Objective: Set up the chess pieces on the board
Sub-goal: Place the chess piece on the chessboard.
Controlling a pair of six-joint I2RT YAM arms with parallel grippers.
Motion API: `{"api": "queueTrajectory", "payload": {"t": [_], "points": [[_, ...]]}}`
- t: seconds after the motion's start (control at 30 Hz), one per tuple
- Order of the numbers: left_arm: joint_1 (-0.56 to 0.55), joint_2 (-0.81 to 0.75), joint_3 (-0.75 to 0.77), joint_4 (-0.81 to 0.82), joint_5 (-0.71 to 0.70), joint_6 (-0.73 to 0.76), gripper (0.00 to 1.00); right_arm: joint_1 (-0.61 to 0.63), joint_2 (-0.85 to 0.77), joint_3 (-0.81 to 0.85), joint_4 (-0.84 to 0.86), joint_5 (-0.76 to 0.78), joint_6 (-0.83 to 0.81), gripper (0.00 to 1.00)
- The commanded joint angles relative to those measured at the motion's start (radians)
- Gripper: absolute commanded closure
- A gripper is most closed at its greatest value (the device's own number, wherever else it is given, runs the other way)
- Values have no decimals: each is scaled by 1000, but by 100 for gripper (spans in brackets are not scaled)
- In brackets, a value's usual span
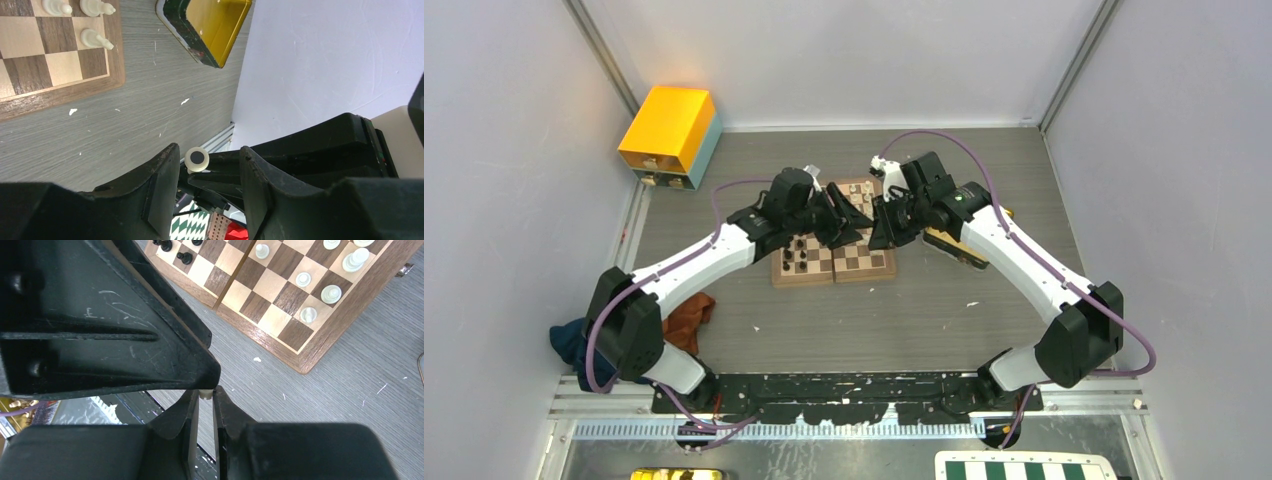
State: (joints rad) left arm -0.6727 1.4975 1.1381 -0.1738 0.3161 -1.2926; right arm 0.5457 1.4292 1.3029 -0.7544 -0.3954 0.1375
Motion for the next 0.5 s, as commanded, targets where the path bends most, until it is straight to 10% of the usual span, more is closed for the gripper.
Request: {"api": "queueTrajectory", "payload": {"t": [0.0,0.47], "points": [[5,4,1,54,41,-14,52,-3,0,31,50,-20,5,99],[5,5,-12,65,52,-14,59,-3,18,40,76,-23,4,99]]}}
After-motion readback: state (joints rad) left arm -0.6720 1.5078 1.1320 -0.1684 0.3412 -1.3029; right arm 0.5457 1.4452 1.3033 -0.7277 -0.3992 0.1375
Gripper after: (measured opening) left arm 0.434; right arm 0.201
